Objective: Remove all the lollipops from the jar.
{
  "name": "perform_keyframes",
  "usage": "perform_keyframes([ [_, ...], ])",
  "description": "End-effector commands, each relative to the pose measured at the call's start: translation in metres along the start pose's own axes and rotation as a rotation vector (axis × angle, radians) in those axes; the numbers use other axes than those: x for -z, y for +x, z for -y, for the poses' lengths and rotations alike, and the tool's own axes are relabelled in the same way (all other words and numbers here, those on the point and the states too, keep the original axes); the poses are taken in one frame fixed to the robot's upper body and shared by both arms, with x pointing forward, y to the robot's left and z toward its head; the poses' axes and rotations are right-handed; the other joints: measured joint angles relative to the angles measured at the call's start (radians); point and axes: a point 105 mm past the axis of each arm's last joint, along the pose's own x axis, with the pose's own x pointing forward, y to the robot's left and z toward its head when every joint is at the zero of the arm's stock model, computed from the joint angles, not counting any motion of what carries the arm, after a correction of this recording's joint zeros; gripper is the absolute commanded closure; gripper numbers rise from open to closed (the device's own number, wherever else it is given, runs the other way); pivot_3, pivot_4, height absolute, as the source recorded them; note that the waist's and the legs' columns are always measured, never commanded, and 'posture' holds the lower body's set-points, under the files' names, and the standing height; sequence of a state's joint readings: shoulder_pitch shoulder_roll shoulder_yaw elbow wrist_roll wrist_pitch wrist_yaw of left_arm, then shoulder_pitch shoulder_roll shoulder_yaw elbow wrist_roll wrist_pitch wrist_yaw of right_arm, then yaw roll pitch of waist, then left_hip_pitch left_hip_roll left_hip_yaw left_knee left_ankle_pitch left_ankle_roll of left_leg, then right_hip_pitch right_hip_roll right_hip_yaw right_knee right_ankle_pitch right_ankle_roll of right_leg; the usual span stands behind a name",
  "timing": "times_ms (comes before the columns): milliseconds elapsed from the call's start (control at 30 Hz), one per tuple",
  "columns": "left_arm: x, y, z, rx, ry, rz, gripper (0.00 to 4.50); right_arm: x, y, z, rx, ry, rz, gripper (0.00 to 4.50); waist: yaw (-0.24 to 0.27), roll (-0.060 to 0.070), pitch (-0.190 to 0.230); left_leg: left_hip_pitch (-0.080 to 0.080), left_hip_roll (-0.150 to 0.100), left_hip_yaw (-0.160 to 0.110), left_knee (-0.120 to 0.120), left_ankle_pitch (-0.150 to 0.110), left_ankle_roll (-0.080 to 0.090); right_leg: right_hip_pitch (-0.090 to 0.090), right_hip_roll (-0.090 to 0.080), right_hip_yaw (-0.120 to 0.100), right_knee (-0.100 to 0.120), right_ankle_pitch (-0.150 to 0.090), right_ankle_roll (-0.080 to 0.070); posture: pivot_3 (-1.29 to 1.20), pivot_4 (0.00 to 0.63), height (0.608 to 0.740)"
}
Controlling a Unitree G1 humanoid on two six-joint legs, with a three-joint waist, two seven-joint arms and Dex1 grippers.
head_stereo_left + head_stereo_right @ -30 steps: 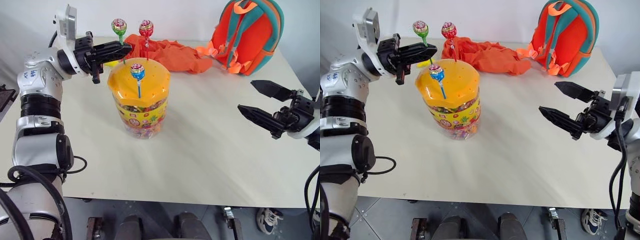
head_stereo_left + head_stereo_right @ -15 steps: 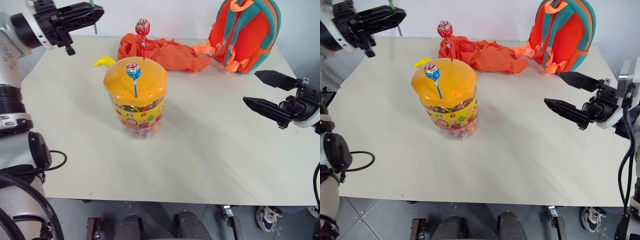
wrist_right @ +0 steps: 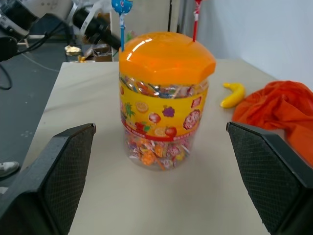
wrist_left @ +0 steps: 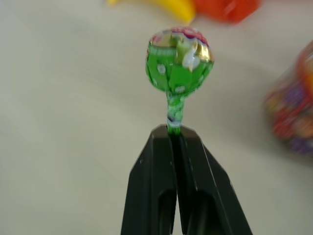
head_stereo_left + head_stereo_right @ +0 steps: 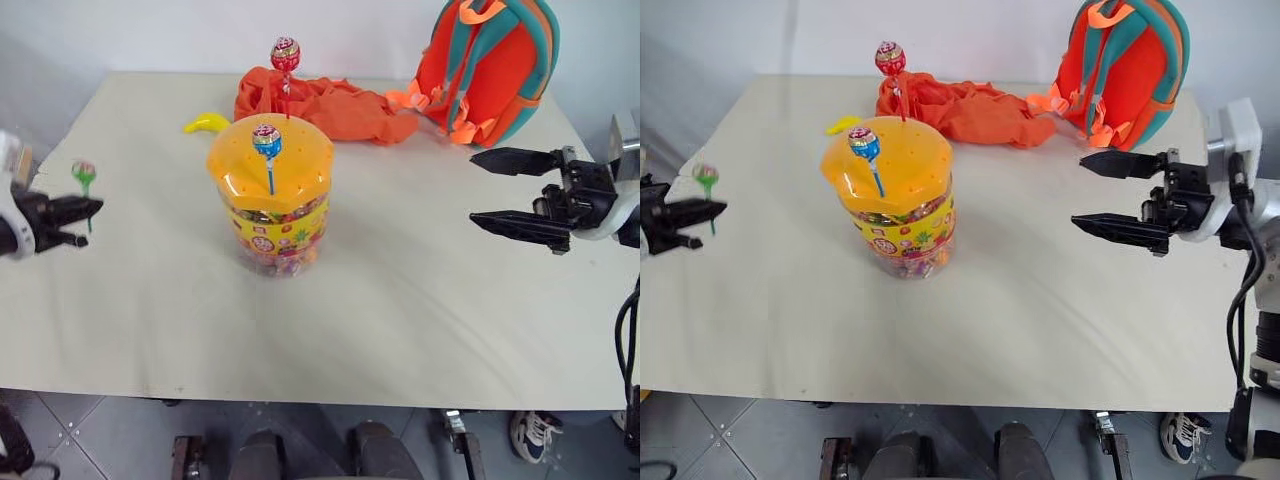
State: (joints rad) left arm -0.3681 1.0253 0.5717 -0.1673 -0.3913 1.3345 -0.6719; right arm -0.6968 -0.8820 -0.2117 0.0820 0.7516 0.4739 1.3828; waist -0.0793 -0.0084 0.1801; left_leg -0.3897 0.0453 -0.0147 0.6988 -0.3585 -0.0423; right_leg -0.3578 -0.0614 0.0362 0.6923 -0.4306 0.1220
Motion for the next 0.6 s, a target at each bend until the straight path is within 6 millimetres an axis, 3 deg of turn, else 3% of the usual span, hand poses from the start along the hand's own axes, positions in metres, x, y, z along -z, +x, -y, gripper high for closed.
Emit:
perform_keyframes([
  [33,0.036,-0.005,-0.004,-0.091,-0.034,-0.133,4.44,-0.004,0.007,0.004,0.001,-0.030,0.024,0.00,0.001,0.000,0.000,0.000,0.000,-0.001,0.000,0.000,0.000,0.000,0.000,0.000,-0.001,0.000,0.000,0.00,0.150,0.740],
  [133,0.072,-0.005,-0.007,-0.137,-0.046,-0.279,4.44,-0.003,0.015,0.006,-0.008,-0.027,0.036,0.00,0.000,0.000,0.000,0.000,-0.001,0.000,-0.001,0.000,0.000,0.000,0.000,0.000,-0.001,0.000,0.000,0.00,0.150,0.740],
  [267,0.078,-0.005,-0.019,-0.198,-0.078,-0.306,4.44,-0.003,0.018,0.009,-0.007,-0.025,0.041,0.00,0.010,0.000,0.000,-0.001,0.000,-0.001,0.000,0.000,0.000,0.000,0.000,0.000,-0.002,0.000,0.000,0.00,0.150,0.740],
  [433,0.082,-0.006,-0.029,-0.228,-0.078,-0.338,3.26,-0.002,0.021,0.012,-0.004,-0.025,0.049,0.00,0.011,0.000,0.000,-0.001,-0.001,-0.001,-0.001,0.000,0.000,0.000,0.000,-0.002,-0.002,0.000,0.000,0.00,0.150,0.740],
  [600,0.064,-0.010,-0.023,-0.199,-0.059,-0.296,1.74,-0.003,0.020,0.014,-0.002,-0.031,0.047,0.00,0.012,0.000,0.000,-0.001,-0.001,0.000,-0.001,0.000,0.000,0.000,0.000,-0.003,-0.002,0.000,0.000,0.00,0.150,0.740],
])
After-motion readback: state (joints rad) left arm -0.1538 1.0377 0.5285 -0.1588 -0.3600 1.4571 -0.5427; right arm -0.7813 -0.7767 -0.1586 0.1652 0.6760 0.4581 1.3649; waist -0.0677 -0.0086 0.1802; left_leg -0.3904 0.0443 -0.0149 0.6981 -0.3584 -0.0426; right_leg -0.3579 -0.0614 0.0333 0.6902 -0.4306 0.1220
